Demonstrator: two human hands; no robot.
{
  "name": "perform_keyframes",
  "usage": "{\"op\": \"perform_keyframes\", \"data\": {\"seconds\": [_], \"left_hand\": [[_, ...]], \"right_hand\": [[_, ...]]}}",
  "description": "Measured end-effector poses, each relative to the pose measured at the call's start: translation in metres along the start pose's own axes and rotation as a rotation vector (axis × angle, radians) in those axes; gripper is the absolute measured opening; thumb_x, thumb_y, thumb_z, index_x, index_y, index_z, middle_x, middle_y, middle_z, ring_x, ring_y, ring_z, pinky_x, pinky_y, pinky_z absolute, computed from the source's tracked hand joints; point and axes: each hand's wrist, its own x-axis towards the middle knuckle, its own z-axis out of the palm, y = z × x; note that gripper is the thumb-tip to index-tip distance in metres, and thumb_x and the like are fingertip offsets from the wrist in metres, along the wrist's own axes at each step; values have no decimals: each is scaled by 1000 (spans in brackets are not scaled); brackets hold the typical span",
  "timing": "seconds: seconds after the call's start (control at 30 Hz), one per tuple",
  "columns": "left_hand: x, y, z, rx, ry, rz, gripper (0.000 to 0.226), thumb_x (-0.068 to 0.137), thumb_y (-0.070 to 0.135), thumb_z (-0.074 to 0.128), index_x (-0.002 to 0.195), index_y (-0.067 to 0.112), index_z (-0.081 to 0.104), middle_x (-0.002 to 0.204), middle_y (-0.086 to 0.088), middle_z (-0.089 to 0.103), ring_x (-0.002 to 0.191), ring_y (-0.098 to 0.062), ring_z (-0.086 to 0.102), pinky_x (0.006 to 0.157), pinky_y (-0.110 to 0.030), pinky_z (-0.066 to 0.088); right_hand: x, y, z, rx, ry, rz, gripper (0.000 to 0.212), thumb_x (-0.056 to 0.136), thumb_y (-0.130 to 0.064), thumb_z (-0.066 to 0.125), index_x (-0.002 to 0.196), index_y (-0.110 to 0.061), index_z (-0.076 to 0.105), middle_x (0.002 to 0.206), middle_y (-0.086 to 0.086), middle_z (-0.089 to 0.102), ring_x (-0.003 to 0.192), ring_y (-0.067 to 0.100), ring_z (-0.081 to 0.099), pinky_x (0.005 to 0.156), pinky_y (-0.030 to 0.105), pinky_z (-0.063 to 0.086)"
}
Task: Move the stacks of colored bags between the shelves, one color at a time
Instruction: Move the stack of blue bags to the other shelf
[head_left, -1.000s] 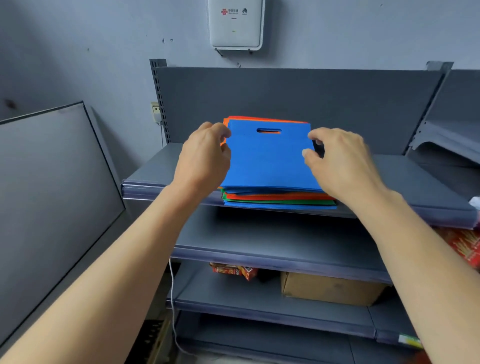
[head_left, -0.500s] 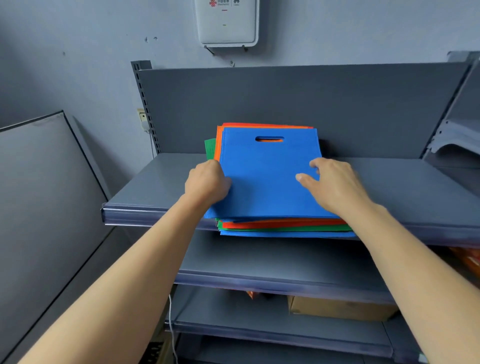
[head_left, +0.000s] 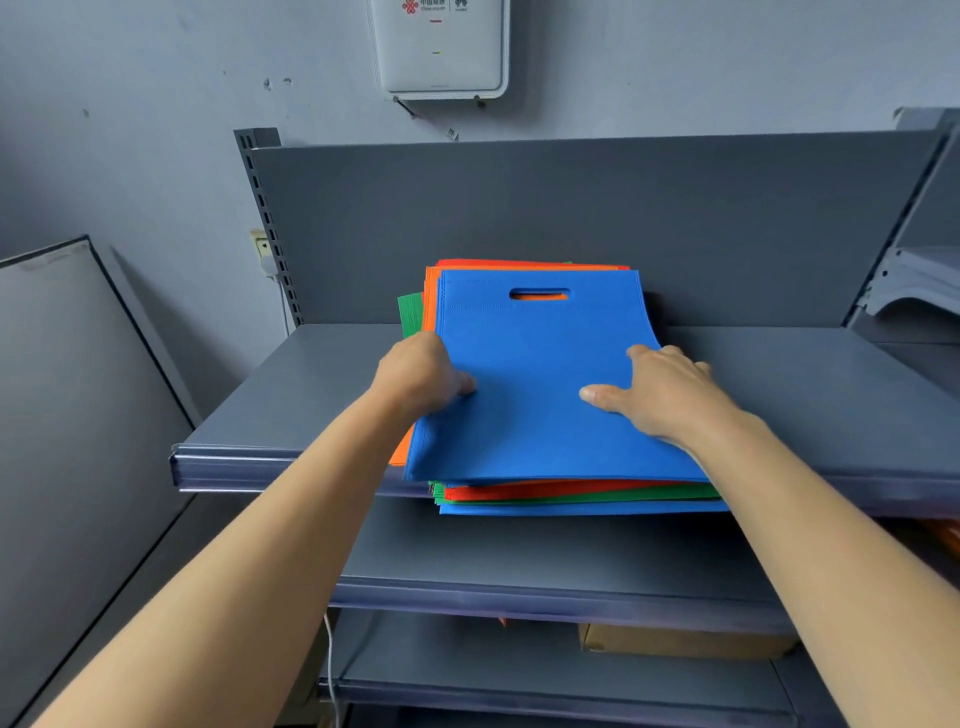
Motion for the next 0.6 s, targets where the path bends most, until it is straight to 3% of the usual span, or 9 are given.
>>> {"op": "perform_keyframes", "data": {"seconds": [0.13, 0.23, 0.37, 0.43, 0.5, 0.6], "left_hand": [[1, 4, -6, -97, -89, -52, 42, 78, 30, 74, 66, 7, 40, 62, -4, 32, 54, -16, 30, 47, -24, 22], [1, 8, -8, -162, -105, -69, 38, 76, 27, 76, 86, 3, 48, 70, -6, 42, 66, -21, 41, 51, -27, 30], [2, 13, -1, -240, -111, 27, 48, 78, 15, 73, 116, 13, 43, 111, -15, 54, 93, -28, 52, 79, -36, 46], [-2, 14, 5, -90, -15, 167, 46, 83, 9, 64, 121, 19, 41, 120, -9, 48, 102, -25, 50, 85, -32, 42], [-8, 14, 9, 64, 96, 308, 41, 85, 2, 54, 124, 13, 48, 122, -5, 46, 106, -26, 51, 86, -30, 40], [-19, 17, 11, 171, 174, 375, 48, 78, -7, 45, 124, 5, 53, 125, -7, 47, 102, -37, 55, 86, -43, 47]], "right_hand": [[4, 2, 1, 3, -14, 7, 81, 84, -64, 48, 143, -13, 28, 151, 13, 22, 132, 37, 31, 102, 46, 37], [5, 3, 2, 8, -22, -1, 80, 84, -65, 49, 141, -13, 30, 151, 12, 24, 130, 36, 34, 101, 46, 39], [6, 5, 2, 7, -32, -9, 79, 84, -64, 49, 141, -13, 31, 150, 12, 25, 130, 35, 34, 100, 45, 39], [5, 6, 1, 13, -31, -11, 78, 84, -64, 49, 140, -12, 32, 149, 11, 27, 130, 35, 35, 100, 44, 39], [5, 6, 0, 12, -25, -10, 76, 84, -64, 50, 138, -12, 35, 146, 11, 30, 128, 36, 36, 99, 44, 38], [6, 5, -2, 2, -17, -4, 73, 83, -65, 49, 133, -13, 40, 142, 11, 34, 123, 36, 39, 98, 45, 39]]}}
